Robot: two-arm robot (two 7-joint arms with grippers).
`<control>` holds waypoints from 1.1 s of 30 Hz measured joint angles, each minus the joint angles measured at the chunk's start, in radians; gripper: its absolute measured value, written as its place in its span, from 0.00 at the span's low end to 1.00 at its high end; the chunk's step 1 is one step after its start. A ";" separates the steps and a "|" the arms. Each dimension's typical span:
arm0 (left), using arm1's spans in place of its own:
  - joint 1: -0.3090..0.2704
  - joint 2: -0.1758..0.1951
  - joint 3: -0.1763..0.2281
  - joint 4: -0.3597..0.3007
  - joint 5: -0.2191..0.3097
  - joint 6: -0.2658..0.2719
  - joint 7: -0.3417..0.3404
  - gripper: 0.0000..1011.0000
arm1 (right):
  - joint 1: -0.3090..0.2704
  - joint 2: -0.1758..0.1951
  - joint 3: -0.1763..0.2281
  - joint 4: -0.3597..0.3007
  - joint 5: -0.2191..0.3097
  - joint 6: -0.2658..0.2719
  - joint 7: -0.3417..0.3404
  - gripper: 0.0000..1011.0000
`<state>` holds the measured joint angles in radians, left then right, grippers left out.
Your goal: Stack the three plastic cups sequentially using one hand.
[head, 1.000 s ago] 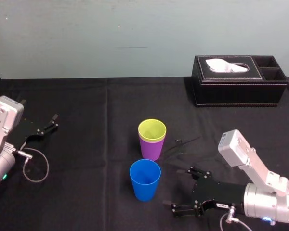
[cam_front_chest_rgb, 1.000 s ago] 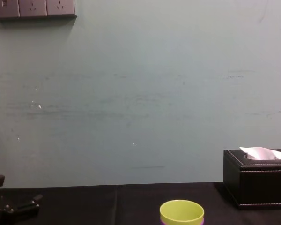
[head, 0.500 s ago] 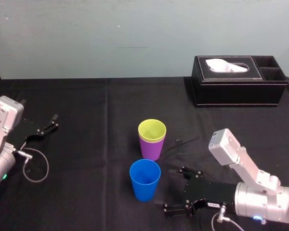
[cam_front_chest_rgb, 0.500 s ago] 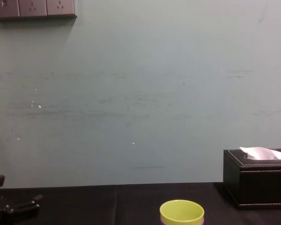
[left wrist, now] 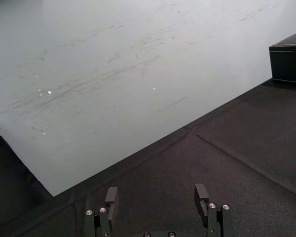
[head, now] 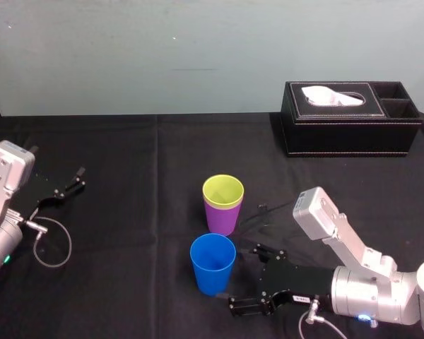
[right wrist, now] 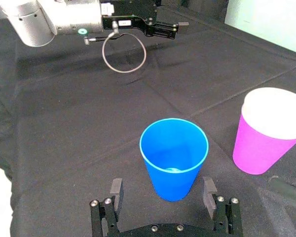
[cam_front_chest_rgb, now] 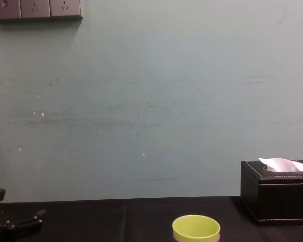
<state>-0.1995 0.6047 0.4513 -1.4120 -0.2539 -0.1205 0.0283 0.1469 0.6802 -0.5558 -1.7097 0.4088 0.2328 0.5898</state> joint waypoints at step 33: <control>0.000 0.000 0.000 0.000 0.000 0.000 0.000 1.00 | 0.051 -0.060 -0.037 0.038 0.010 0.020 -0.012 0.99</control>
<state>-0.1995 0.6047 0.4514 -1.4120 -0.2539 -0.1206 0.0283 0.1975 0.6202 -0.5930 -1.6715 0.4183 0.2529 0.5775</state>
